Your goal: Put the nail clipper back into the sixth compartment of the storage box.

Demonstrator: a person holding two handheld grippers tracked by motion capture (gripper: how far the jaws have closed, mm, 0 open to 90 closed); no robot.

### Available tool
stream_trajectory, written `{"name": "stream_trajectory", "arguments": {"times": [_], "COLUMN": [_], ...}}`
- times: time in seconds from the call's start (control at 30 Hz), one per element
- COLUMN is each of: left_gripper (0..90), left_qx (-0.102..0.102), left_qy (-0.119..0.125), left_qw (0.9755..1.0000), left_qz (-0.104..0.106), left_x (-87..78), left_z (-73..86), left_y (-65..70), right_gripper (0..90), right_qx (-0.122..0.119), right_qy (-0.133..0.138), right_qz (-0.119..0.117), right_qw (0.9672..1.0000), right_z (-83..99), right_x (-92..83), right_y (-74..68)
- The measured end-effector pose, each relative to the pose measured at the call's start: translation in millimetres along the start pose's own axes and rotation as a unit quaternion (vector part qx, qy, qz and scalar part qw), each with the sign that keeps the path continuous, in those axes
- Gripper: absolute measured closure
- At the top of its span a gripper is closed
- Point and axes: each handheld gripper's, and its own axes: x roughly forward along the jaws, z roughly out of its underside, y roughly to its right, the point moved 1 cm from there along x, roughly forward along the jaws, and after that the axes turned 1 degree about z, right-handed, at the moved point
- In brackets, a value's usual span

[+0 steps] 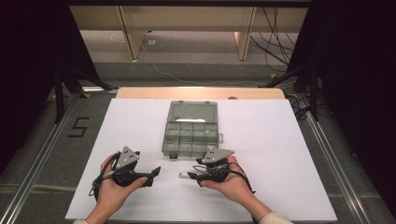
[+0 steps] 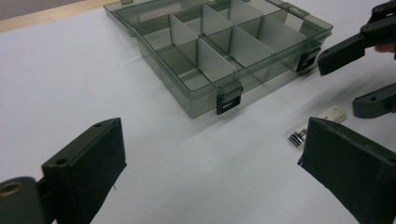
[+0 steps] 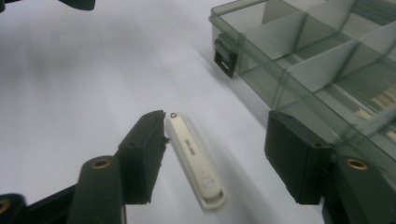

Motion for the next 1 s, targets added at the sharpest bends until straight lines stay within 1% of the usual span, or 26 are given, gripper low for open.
{"name": "stream_trajectory", "arguments": {"times": [0.07,0.1,0.13,0.17,0.2,0.23,0.27,0.3,0.33,0.37,0.4,0.43,0.47,0.5,0.53,0.57,0.6,0.63,0.67,0.7,0.73,0.83,0.87,0.9,0.97,1.0], "left_gripper": [5.7,5.7,5.8,5.8,5.9,5.9,6.0,6.0,5.9,5.9,5.8,5.9,5.9,5.9,5.9,5.9,5.9,5.9,5.9,5.9,5.9,5.9,5.9,5.9,6.0,6.0], "left_qx": [0.003,0.001,0.005,0.005,0.005,0.002,-0.002,-0.001,0.003,0.004,0.004,0.014,0.003,0.004,0.003,0.006,0.006,0.005,0.008,0.011,0.013,0.004,0.005,0.001,0.003,0.004], "left_qy": [-0.001,0.0,-0.001,-0.002,-0.002,0.0,0.001,0.003,-0.001,0.0,-0.001,-0.002,-0.001,-0.001,-0.001,0.0,0.0,0.0,-0.001,-0.001,-0.001,0.001,0.001,0.004,0.002,0.001], "left_qw": [1.0,1.0,1.0,1.0,1.0,1.0,1.0,1.0,1.0,1.0,1.0,0.9999,1.0,1.0,1.0,1.0,1.0,1.0,1.0,0.9999,0.9999,1.0,1.0,1.0,1.0,1.0], "left_qz": [-0.001,-0.002,-0.001,0.002,0.002,0.002,0.002,0.003,-0.001,0.0,0.0,-0.002,-0.002,-0.002,-0.002,-0.002,-0.002,-0.004,-0.006,-0.005,-0.005,-0.002,-0.004,-0.005,-0.006,-0.006], "left_x": [-0.2,0.0,0.1,0.4,0.4,0.8,1.0,1.6,0.9,1.0,0.8,0.4,0.4,0.4,0.4,0.8,0.9,1.0,1.1,1.1,1.0,0.9,1.0,1.5,1.4,1.4], "left_z": [-0.4,-0.4,-0.6,-0.3,-0.3,-0.2,0.0,0.0,0.1,0.1,0.1,-0.4,0.0,-0.1,-0.1,-0.2,-0.1,0.0,-0.1,-0.3,-0.4,-0.1,-0.1,0.0,0.1,0.1], "left_y": [-0.7,-0.5,-0.9,-0.9,-0.9,-0.4,0.1,0.1,-0.4,-0.7,-0.9,-2.3,-0.8,-0.9,-0.8,-1.1,-1.1,-0.9,-1.4,-1.8,-2.0,-1.0,-1.0,-0.7,-1.1,-1.0], "right_gripper": [40.8,41.7,43.2,43.9,43.9,45.4,47.7,47.7,48.5,49.5,50.3,51.7,51.7,52.3,53.4,53.4,54.0,54.6,54.9,55.5,56.1,57.5,57.7,58.0,59.3,59.9], "right_qx": [-0.001,-0.006,-0.012,-0.017,-0.017,-0.021,-0.03,-0.03,-0.024,-0.03,-0.031,-0.035,-0.035,-0.035,-0.036,-0.036,-0.039,-0.04,-0.043,-0.041,-0.045,-0.045,-0.052,-0.05,-0.053,-0.053], "right_qy": [-0.005,-0.008,-0.015,-0.02,-0.02,-0.031,-0.046,-0.046,-0.041,-0.047,-0.051,-0.058,-0.058,-0.052,-0.061,-0.061,-0.055,-0.057,-0.065,-0.06,-0.063,-0.072,-0.074,-0.076,-0.07,-0.072], "right_qz": [-0.004,-0.005,-0.009,-0.012,-0.012,-0.011,-0.005,-0.005,-0.008,-0.013,-0.01,-0.013,-0.013,-0.007,-0.014,-0.014,-0.008,-0.007,-0.014,-0.009,-0.012,-0.015,-0.011,-0.011,-0.006,-0.004], "right_qw": [1.0,0.9999,0.9998,0.9996,0.9996,0.9992,0.9985,0.9985,0.9989,0.9984,0.9982,0.9977,0.9977,0.998,0.9974,0.9974,0.9977,0.9975,0.9968,0.9973,0.9969,0.9963,0.9958,0.9958,0.9961,0.996], "right_z": [-1.1,-2.0,-3.2,-3.7,-3.7,-4.4,-5.4,-5.4,-5.6,-6.3,-6.6,-7.2,-7.2,-6.7,-7.7,-7.7,-7.7,-8.4,-9.5,-9.7,-9.9,-9.4,-9.5,-10.0,-9.8,-10.0], "right_x": [3.9,8.3,16.6,20.4,20.4,23.2,27.7,27.7,30.1,31.0,32.0,33.2,33.2,35.0,34.8,34.8,36.4,36.7,36.2,37.8,38.8,40.2,40.4,40.3,42.0,42.0], "right_y": [-1.1,-1.6,-3.9,-4.8,-4.8,-5.9,-7.7,-7.7,-9.1,-8.6,-9.6,-9.8,-9.8,-10.4,-10.8,-10.8,-11.1,-11.5,-11.3,-12.4,-12.5,-14.2,-14.0,-14.5,-14.6,-15.2]}}
